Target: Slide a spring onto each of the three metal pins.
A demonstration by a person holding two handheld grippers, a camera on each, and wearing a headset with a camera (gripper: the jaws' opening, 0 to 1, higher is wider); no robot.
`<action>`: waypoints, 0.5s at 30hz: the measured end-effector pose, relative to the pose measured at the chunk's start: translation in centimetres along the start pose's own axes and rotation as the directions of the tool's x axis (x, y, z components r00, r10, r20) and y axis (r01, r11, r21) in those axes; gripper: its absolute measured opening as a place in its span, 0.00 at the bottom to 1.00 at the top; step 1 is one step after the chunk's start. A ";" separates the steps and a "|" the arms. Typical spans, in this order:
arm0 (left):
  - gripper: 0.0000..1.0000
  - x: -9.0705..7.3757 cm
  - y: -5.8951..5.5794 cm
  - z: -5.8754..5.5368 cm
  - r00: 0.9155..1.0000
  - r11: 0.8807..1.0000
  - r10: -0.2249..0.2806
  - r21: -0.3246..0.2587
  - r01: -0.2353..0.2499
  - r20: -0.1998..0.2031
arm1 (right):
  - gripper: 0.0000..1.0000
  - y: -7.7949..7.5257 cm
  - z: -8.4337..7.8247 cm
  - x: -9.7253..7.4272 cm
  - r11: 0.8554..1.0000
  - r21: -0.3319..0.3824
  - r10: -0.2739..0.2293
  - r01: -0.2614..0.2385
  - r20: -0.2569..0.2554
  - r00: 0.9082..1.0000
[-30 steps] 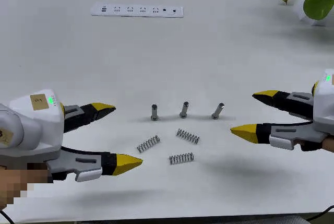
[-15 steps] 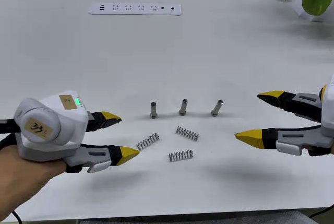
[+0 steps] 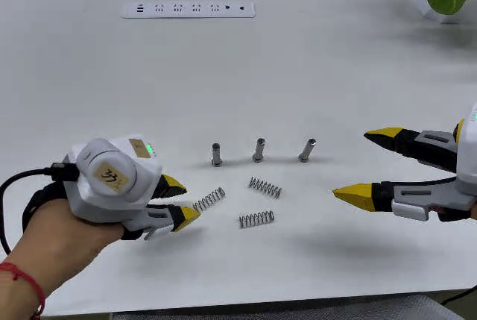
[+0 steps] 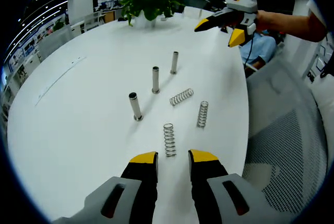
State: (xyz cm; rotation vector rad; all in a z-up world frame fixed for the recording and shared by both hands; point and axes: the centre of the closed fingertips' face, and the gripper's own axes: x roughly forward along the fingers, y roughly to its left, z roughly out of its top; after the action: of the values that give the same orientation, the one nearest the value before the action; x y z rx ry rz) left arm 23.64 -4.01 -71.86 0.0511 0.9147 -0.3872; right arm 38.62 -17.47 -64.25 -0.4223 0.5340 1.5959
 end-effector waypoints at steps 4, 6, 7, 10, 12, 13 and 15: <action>0.23 0.6 0.1 -0.6 0.999 1.000 -0.001 0.008 0.001 -0.037 | 0.66 -0.2 -0.3 -0.1 1.000 0.002 0.002 -0.002 0.001 1.000; 0.22 1.0 0.2 -0.7 0.999 1.000 -0.003 0.008 0.003 -0.047 | 0.66 -0.4 -0.6 -0.1 1.000 0.003 0.005 -0.005 0.002 1.000; 0.22 1.1 0.2 -0.8 0.999 1.000 -0.002 0.008 0.003 -0.051 | 0.66 -0.4 -0.7 -0.1 1.000 0.005 0.006 -0.006 0.002 1.000; 0.20 1.6 0.2 -0.9 0.998 1.000 -0.001 0.015 0.002 -0.068 | 0.67 -0.4 -0.8 -0.1 1.000 0.010 0.011 -0.011 0.007 1.000; 0.19 1.8 0.2 -0.9 0.997 1.000 0.000 0.019 0.002 -0.075 | 0.68 -0.4 -1.0 0.0 1.000 0.006 0.014 -0.014 0.002 1.000; 0.19 1.9 0.3 -1.0 0.997 1.000 0.000 0.019 0.001 -0.076 | 0.69 -0.4 -1.1 0.0 1.000 0.003 0.015 -0.015 0.000 1.000; 0.18 2.1 0.5 -1.1 0.997 1.000 0.001 0.020 0.000 -0.082 | 0.69 -0.4 -1.2 -0.1 1.000 0.001 0.017 -0.017 -0.002 1.000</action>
State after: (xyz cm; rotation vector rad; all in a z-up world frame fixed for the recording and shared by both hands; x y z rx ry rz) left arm 24.14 -3.96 -74.28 0.0856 0.9917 -0.3960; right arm 39.01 -18.25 -65.24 -0.4191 0.5410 1.6121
